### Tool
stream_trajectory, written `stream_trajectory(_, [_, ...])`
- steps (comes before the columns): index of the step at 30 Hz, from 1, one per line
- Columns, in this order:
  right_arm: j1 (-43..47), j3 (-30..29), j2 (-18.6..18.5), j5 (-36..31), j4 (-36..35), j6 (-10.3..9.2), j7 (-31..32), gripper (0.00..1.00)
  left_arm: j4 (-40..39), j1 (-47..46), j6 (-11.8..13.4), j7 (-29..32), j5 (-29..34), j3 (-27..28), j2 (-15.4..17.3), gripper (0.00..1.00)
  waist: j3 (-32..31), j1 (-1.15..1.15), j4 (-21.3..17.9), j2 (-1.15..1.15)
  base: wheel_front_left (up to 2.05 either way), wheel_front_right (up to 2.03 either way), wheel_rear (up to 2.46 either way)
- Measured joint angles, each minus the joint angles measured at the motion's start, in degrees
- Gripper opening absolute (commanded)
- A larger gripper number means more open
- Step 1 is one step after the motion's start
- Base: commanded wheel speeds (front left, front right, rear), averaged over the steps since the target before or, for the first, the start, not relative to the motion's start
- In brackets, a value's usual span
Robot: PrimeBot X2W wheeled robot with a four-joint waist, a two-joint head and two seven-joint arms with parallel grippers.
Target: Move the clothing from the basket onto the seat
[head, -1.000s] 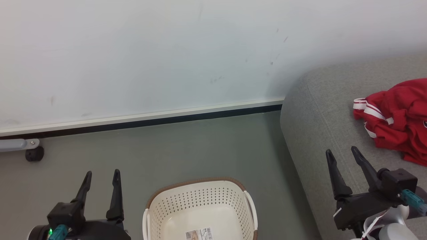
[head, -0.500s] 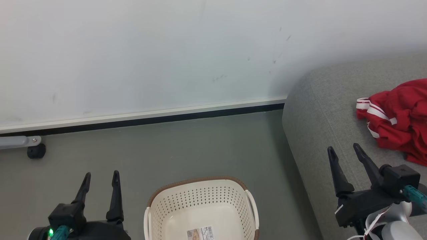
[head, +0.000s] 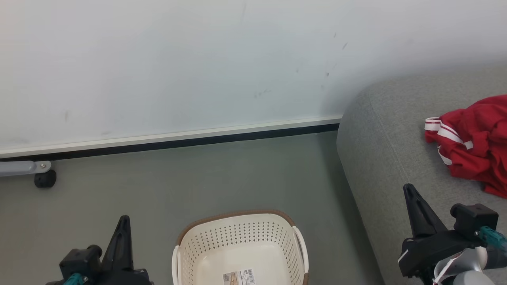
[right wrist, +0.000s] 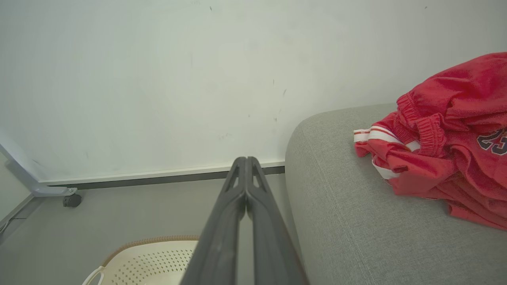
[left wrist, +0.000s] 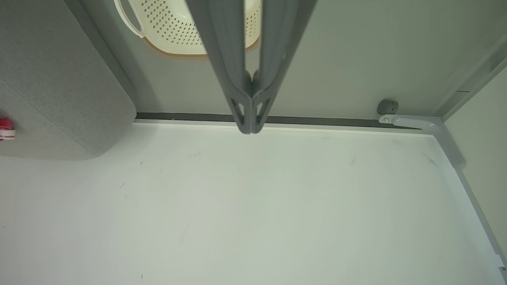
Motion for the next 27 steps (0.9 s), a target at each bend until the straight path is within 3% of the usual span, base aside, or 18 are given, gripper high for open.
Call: stream_trajectory(27, [-0.01, -6.30, 3.67, 20.45, 3.90, 2.86, 2.45, 0.00, 2.96, -0.83, -3.59, 4.05, -20.65, 3.81, -1.88, 0.00, -0.24, 0.00, 0.93, 0.00, 0.00, 0.00, 0.00])
